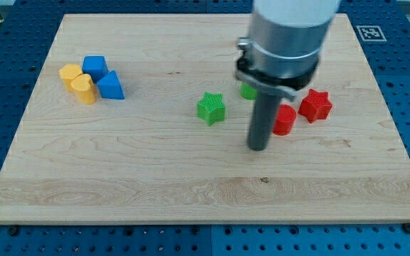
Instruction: Move the cube towards the center of the board
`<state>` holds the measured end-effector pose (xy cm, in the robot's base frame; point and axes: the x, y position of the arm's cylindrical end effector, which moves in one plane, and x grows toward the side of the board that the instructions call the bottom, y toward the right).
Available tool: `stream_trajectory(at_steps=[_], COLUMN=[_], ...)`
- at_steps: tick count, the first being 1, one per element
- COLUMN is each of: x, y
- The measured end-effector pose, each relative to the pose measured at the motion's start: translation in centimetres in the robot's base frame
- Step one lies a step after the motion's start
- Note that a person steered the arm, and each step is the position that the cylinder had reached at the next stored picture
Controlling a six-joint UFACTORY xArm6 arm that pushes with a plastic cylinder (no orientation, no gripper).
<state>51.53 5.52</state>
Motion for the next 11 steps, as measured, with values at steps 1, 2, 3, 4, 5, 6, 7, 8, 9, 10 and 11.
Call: stream_trajectory(at_steps=[1,2,3,4,5,6,7,8,9,10,11], x=[0.0,0.0,-0.9,-4.2,-4.5,-8.0,-11.5,-11.6,-13.2,-14.6,-14.8], y=[-8.8,-19.1,-30.0,-35.9,-36.0,-36.0,-36.0,-36.0,-35.2,-32.8,-30.0])
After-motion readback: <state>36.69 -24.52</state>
